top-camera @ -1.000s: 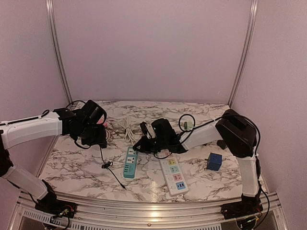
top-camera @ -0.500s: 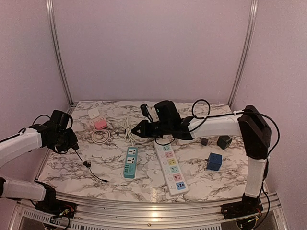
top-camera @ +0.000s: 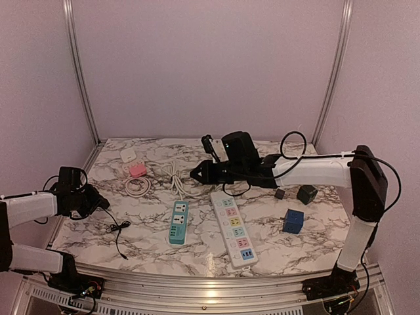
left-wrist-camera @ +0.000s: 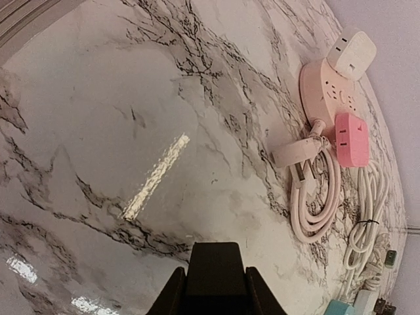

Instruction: Pull the plug off the socket

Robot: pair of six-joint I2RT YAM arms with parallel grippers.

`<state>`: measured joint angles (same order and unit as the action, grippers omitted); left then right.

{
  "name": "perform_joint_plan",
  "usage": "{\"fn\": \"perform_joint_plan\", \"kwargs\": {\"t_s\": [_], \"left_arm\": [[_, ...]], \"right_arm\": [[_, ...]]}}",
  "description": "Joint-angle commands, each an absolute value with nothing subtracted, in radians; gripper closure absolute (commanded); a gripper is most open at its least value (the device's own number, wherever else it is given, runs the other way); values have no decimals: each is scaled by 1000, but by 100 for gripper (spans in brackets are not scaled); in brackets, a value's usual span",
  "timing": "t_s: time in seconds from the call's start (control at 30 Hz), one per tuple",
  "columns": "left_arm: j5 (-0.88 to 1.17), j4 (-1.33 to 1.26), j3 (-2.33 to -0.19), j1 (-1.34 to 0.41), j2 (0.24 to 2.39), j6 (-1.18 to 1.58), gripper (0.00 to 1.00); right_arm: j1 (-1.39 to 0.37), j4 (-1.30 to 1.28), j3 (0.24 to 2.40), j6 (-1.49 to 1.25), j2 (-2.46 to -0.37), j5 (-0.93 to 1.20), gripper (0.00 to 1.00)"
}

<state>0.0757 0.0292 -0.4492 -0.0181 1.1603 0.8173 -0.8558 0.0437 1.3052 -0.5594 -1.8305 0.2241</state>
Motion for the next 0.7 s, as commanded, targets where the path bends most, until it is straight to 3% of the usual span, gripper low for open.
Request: {"fn": "perform_joint_plan", "kwargs": {"t_s": [0.0,0.33,0.67], "left_arm": [[124,-44,-417,-8,1183,838,86],[124,-23,-393,-8,1198,834,78],[35,110,-400,-8,1167,857,37]], "right_arm": [[-845,17,1287,-534,-1800,195,83],[-837,7,1282,-518,-1792,183,83],[-834,8,1268,-514,-1783,177,83]]}}
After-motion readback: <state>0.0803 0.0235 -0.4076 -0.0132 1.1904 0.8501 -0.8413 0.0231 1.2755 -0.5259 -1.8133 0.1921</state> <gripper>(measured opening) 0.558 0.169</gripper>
